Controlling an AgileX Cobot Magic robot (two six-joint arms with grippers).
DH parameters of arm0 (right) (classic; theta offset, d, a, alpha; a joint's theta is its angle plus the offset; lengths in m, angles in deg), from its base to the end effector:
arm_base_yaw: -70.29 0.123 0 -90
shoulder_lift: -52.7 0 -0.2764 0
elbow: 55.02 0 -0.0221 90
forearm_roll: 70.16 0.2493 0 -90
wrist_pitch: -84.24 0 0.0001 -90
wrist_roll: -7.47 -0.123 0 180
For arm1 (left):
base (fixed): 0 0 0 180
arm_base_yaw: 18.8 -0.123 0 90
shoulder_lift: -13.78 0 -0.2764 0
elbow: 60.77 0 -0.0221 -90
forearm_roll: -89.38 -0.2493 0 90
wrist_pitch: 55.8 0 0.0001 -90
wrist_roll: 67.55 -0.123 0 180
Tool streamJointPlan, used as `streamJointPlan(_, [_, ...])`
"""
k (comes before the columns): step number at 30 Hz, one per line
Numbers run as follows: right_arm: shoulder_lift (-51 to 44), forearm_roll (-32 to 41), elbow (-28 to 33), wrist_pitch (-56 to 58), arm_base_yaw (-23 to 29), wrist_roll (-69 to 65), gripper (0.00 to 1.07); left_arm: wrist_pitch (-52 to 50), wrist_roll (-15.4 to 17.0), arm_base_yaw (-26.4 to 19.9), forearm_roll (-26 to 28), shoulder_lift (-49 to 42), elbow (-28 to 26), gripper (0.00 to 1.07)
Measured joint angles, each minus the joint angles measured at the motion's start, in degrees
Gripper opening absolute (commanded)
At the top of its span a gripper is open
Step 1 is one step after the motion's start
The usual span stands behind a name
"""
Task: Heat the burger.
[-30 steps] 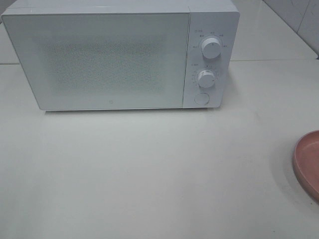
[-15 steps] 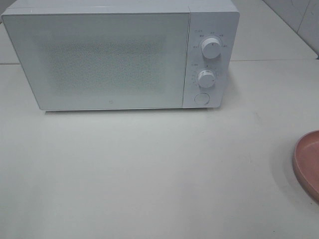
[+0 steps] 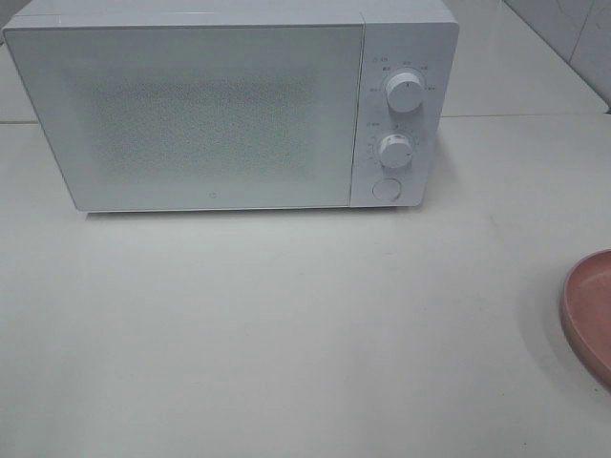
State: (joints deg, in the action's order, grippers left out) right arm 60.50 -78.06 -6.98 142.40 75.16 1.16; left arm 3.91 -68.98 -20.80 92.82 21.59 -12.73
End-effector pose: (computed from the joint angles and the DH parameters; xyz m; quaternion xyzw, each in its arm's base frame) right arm 0.0329 -0.0116 0.2695 0.0119 0.8366 -0.0156 0.5475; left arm 0.0311 -0.0053 0.2658 -0.0032 0.8456 -0.0140 0.5336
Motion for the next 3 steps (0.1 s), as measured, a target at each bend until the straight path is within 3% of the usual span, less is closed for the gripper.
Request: streamJointPlan(3, [0.00,0.00,0.00,0.00,0.00,0.00,0.74,0.00,0.00,0.00,0.00,0.00,0.00,0.98])
